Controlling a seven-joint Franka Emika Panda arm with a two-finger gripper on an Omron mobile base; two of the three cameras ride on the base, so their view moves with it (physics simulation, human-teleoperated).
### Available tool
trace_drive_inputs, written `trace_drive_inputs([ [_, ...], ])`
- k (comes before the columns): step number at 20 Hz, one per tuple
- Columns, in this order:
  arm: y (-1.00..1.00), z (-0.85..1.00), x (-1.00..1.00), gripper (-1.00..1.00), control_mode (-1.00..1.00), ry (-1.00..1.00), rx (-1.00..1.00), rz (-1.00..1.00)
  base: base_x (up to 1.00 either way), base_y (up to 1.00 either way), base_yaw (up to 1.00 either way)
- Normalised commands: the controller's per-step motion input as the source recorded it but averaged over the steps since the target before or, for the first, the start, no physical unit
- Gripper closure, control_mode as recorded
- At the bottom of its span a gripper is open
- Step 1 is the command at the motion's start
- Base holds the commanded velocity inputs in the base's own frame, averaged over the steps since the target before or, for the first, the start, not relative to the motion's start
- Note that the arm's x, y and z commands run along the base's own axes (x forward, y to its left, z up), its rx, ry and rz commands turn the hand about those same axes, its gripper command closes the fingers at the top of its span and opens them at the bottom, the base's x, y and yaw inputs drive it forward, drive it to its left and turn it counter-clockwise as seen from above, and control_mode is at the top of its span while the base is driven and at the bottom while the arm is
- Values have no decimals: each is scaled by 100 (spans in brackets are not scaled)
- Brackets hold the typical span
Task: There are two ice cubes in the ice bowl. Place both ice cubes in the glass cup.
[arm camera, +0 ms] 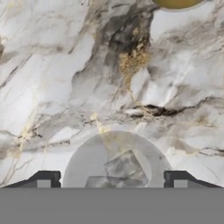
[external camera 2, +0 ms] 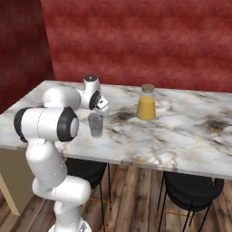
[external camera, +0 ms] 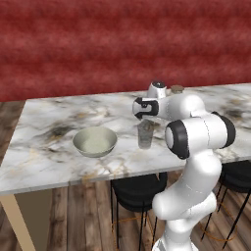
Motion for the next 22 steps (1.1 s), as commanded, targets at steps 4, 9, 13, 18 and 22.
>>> trace_drive_inputs([
  [4, -3, 0, 10, -100, -100, 5, 1, 0, 0, 0, 0],
  [9, 14, 4, -44, -100, -100, 1, 0, 0, 0, 0, 0],
  [13, 25, -1, -100, -100, -100, -8, 0, 0, 0, 0, 0],
  [18, -10, -45, -100, -100, -100, -3, -9, 12, 0, 0, 0],
  [22, -61, -20, -100, -100, -100, -11, -13, 9, 0, 0, 0],
])
